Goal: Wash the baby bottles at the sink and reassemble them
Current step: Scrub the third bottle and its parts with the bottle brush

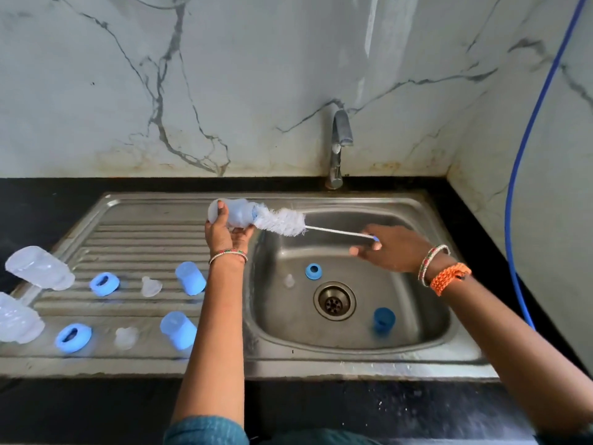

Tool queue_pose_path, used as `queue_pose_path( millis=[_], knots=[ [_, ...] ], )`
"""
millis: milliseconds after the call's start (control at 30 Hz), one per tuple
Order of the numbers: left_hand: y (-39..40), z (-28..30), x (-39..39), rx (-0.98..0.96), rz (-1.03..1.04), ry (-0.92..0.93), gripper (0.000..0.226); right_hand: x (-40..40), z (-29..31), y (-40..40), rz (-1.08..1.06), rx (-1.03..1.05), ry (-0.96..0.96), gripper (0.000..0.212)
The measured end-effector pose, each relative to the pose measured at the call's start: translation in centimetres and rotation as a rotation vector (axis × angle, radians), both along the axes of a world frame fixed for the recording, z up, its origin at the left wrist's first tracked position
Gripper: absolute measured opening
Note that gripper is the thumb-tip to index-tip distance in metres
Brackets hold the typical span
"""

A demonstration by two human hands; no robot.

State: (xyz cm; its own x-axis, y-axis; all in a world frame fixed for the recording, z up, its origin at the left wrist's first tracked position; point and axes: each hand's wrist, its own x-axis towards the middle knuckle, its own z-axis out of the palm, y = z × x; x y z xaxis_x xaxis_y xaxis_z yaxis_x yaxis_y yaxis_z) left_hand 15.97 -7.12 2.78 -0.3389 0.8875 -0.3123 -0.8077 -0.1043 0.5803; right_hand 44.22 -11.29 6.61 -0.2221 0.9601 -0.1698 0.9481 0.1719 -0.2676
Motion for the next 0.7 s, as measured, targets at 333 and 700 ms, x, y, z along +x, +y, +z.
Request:
queue_pose_path(
  millis=[333,700],
  knots=[
    [0.7,-1.5,0.3,-0.108,-0.028,-0.067,0.033,0.9,1.4,-2.2,-0.077,0.944,0.052,0.013],
    [-0.7,-1.7,-0.6,0.160,-0.123,-0.189,0.103,2.5,1.9,-0.9,-0.206,-0.111,0.373,0.020]
  ],
)
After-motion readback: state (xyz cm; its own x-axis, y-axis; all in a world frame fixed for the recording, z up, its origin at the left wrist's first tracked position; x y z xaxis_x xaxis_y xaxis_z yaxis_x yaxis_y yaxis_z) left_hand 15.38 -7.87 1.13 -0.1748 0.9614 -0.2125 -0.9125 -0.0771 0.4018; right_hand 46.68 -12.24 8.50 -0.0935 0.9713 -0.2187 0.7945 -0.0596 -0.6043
